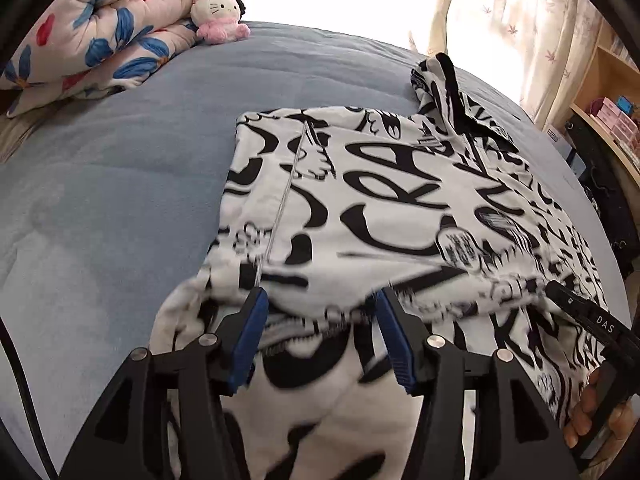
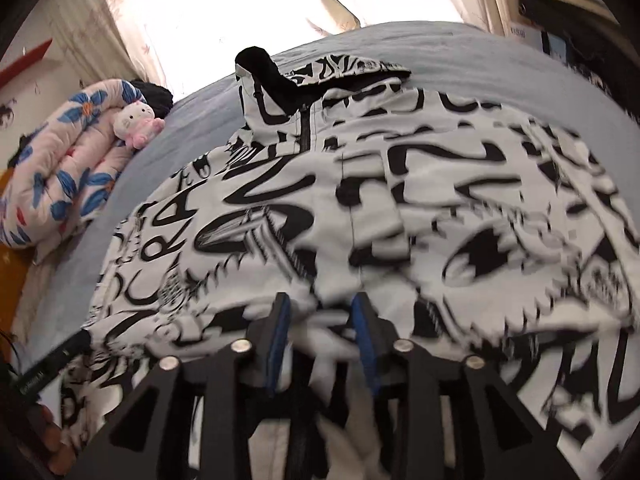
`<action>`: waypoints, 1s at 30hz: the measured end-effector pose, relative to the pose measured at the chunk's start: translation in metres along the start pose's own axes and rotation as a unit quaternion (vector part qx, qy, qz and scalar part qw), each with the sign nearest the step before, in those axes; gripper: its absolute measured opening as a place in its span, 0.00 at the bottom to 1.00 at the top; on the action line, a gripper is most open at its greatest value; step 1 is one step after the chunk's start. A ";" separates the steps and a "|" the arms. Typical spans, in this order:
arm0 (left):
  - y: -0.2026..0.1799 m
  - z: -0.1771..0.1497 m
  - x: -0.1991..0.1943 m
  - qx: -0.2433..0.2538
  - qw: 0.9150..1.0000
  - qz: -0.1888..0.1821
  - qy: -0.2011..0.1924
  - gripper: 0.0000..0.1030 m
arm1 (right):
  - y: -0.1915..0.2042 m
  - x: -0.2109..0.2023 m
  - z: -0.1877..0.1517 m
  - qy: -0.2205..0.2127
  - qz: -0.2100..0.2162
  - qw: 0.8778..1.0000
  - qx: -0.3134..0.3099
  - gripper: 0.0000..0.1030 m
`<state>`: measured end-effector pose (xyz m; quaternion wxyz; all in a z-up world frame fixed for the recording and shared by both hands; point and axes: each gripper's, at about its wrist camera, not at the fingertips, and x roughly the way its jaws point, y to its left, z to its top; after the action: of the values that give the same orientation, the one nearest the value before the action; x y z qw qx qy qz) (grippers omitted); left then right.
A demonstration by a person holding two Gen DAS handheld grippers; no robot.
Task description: Fold large clothes
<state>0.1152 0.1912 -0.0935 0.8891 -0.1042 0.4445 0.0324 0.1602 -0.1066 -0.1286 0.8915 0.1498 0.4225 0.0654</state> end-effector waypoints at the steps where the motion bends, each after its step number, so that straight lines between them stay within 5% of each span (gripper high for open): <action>1: 0.001 -0.003 -0.004 0.002 1.000 0.002 0.002 0.53 | 0.000 -0.006 -0.005 -0.001 -0.001 1.000 0.002 0.33; 12: 0.005 -0.040 -0.067 0.021 1.000 0.018 0.002 0.53 | -0.002 -0.063 -0.053 0.020 0.020 0.999 0.022 0.33; 22: 0.005 -0.065 -0.137 0.032 0.999 0.017 -0.029 0.54 | 0.004 -0.147 -0.073 -0.036 0.016 0.999 0.000 0.34; 30: 0.004 -0.088 -0.167 0.035 0.999 0.017 -0.038 0.54 | -0.002 -0.195 -0.098 -0.072 -0.005 0.997 -0.013 0.46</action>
<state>-0.0546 0.1816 -0.0124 0.9077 -0.0643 0.4130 0.0362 -0.0393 -0.1355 -0.0447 0.9217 0.1404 0.3572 0.0558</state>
